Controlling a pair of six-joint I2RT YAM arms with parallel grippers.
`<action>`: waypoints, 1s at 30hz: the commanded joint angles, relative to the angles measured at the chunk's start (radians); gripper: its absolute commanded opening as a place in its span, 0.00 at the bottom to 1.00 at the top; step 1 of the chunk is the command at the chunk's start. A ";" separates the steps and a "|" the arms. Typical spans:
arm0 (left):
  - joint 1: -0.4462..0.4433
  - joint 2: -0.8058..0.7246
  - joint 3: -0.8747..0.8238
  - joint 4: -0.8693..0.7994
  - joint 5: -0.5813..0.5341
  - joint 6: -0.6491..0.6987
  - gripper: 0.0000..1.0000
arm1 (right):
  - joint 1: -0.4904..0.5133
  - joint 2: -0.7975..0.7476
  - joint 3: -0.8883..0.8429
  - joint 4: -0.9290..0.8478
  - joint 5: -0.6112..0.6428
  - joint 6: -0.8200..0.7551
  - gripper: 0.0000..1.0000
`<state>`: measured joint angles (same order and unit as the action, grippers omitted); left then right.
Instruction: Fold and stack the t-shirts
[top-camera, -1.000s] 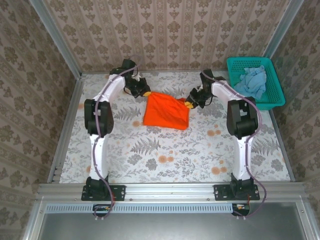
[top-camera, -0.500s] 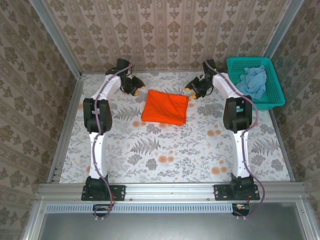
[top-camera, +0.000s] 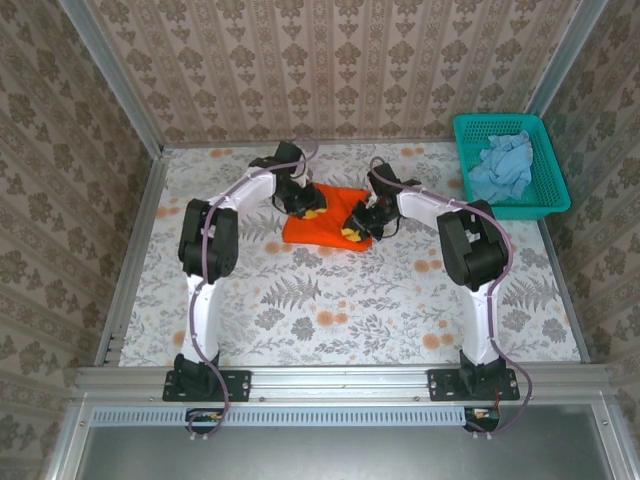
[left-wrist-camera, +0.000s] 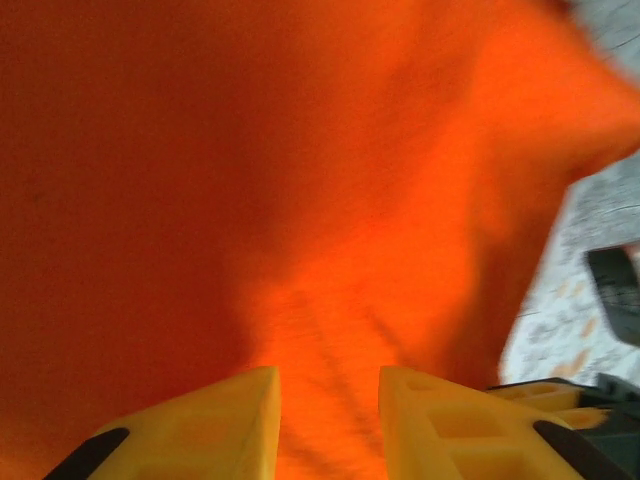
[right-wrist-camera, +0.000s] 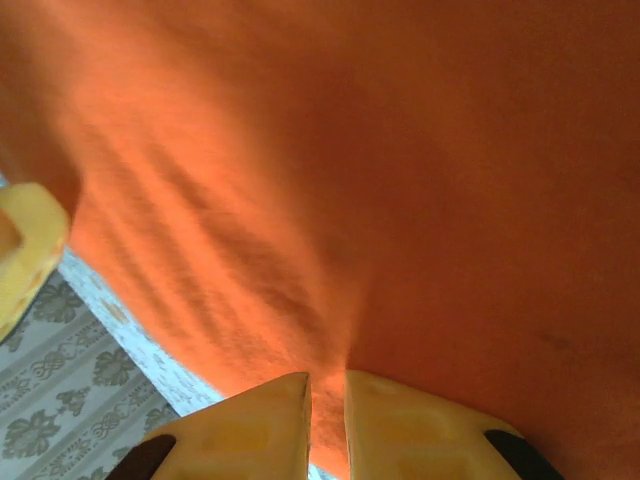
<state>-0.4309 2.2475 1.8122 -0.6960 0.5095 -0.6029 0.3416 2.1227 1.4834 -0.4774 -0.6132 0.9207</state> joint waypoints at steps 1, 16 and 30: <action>0.018 0.004 -0.088 -0.019 -0.058 0.078 0.32 | -0.004 0.033 -0.065 0.030 0.037 -0.003 0.18; 0.015 -0.362 -0.732 0.103 -0.022 0.119 0.38 | 0.035 -0.127 -0.339 0.063 0.062 -0.203 0.27; 0.185 -0.351 -0.383 -0.062 -0.013 0.235 0.62 | 0.042 -0.036 0.103 0.094 0.033 -0.256 0.36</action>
<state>-0.2581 1.8263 1.3781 -0.7101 0.4984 -0.4217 0.3901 1.9888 1.4647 -0.3229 -0.6060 0.7082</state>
